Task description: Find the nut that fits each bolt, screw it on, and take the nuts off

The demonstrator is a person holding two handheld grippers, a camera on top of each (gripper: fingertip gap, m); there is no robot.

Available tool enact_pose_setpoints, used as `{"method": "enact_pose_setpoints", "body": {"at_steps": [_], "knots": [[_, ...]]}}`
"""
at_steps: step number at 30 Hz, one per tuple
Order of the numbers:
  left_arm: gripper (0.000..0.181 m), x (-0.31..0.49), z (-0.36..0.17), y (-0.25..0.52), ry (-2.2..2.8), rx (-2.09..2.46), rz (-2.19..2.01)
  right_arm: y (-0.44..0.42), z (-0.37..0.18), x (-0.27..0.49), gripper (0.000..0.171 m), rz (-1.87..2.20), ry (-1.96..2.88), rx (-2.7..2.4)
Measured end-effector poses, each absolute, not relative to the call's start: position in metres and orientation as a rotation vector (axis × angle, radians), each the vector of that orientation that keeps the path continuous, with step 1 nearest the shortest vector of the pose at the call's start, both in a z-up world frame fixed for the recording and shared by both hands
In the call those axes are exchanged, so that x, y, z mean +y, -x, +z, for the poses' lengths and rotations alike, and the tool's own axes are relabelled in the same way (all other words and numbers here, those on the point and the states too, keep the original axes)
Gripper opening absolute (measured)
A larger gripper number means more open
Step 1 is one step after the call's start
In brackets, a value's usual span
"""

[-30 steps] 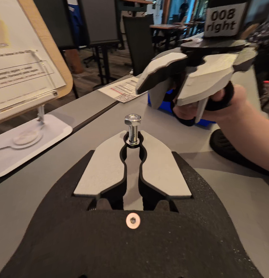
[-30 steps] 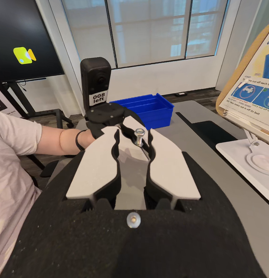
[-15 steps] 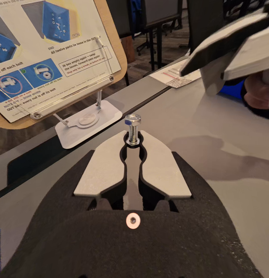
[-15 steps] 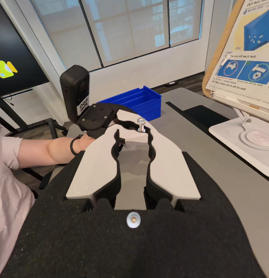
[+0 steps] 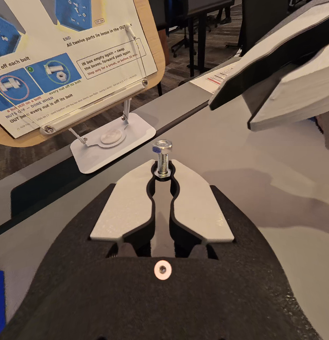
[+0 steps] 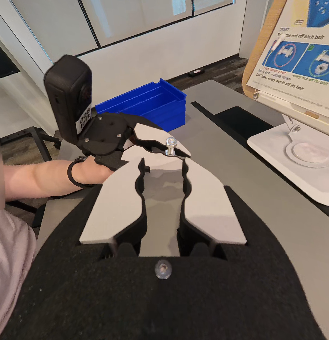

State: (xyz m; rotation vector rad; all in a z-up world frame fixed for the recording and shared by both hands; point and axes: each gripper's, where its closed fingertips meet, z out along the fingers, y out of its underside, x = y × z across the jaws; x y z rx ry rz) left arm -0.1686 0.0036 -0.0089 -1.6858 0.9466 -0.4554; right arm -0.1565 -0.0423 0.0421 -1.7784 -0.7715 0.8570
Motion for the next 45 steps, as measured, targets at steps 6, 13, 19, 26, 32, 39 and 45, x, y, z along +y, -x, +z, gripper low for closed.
{"method": "enact_pose_setpoints", "body": {"at_steps": [6, 13, 19, 26, 32, 39, 45], "knots": [[0.010, -0.024, -0.002, 0.147, 1.587, 1.083, -0.685, 0.151, 0.060, -0.052, 0.039, 0.862, 1.712, -0.792], [0.010, -0.054, 0.005, 0.128, 1.530, 1.134, -0.882, 0.144, 0.076, -0.068, 0.038, 0.721, 1.645, -0.783], [0.010, -0.061, 0.014, 0.125, 1.474, 1.096, -0.804, 0.145, 0.066, -0.079, 0.039, 0.700, 1.666, -0.824], [0.010, -0.093, 0.021, 0.113, 1.410, 1.164, -0.936, 0.149, 0.065, -0.099, 0.035, 0.873, 1.545, -0.936], [0.010, -0.082, 0.021, 0.120, 1.468, 1.087, -0.863, 0.147, 0.061, -0.090, 0.034, 0.819, 1.624, -0.845], [0.010, -0.084, 0.020, 0.118, 1.476, 1.085, -0.880, 0.151, 0.055, -0.084, 0.028, 0.818, 1.647, -0.810], [0.010, -0.085, 0.024, 0.120, 1.477, 1.078, -0.888, 0.152, 0.057, -0.090, 0.014, 0.844, 1.631, -0.852]]}}
